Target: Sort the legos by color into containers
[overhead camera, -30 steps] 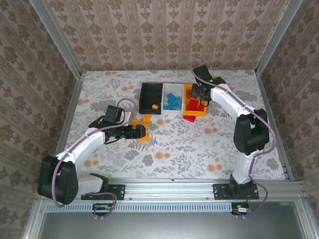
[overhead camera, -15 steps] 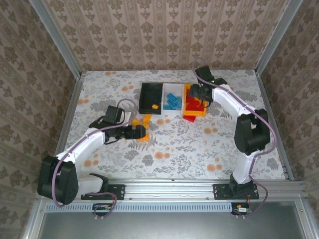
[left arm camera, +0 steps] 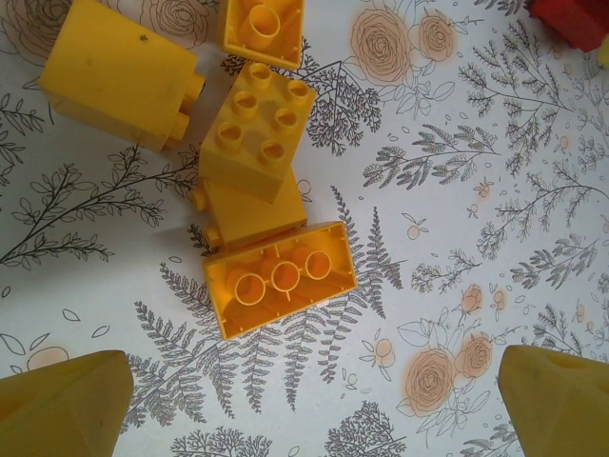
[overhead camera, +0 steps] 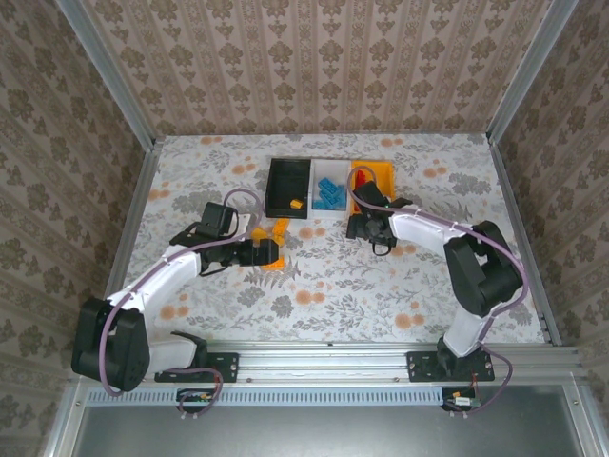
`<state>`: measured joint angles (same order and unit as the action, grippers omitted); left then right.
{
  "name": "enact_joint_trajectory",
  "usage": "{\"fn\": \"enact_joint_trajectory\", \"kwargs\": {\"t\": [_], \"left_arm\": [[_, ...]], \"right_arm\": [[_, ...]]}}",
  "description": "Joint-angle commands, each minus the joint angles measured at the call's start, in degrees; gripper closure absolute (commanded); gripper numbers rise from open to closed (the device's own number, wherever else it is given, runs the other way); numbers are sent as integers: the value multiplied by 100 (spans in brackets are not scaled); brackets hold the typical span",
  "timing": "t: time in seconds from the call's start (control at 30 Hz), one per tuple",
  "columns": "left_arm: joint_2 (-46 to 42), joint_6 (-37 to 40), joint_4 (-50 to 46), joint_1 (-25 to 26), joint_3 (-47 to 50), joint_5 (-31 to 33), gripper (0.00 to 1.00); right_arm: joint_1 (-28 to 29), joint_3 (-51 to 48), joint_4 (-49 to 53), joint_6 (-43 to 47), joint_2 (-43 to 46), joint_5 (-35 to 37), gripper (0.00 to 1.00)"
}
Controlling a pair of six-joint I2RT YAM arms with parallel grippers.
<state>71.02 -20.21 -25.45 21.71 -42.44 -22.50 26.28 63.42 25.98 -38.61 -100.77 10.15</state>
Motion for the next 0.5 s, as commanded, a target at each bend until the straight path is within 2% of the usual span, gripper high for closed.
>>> {"fn": "enact_joint_trajectory", "kwargs": {"t": [0.0,0.23,0.47], "left_arm": [[-228,-32,-112,10,122,-10,0],[-247,-10,-153,-30,145,0,0],[-204,20,-179,-73,136,-17,0]], "right_arm": [[-26,275,-144,-79,-228,195,15],[-142,729,-127,69,-696,108,15],[-281,1104,-231,622,-1083,-241,16]]}}
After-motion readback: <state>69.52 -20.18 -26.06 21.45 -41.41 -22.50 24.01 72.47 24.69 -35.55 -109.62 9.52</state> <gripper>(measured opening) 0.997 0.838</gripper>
